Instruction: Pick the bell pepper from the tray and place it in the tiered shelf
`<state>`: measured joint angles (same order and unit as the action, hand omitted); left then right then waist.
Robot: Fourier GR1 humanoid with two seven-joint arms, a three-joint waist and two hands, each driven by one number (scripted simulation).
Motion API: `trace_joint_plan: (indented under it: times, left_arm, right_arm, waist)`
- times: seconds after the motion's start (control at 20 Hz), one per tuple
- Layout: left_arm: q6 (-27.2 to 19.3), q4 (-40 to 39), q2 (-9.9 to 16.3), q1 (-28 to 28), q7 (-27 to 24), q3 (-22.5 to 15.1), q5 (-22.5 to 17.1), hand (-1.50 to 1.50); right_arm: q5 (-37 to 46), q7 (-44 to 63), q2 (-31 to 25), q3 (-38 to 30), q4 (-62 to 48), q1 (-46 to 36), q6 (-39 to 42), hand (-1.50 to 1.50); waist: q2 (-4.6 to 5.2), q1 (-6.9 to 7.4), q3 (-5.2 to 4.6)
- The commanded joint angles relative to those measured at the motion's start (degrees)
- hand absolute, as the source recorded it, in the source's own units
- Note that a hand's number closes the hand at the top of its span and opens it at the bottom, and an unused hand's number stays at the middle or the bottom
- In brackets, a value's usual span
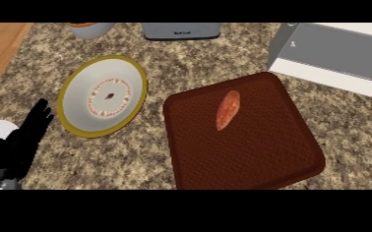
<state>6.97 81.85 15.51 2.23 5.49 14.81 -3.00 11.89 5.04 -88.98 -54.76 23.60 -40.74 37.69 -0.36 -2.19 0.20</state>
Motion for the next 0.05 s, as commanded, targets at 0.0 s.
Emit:
trace_joint_plan:
  times: [0.0]
  left_arm:
    - [-0.4,0.1,1.1,-2.0,2.1,1.4,-0.8,0.00]
  right_arm:
    - [-0.4,-5.9,-6.9,-4.6,-6.8,6.7,4.9,-1.50]
  waist:
    - [-0.02,-0.91,0.16]
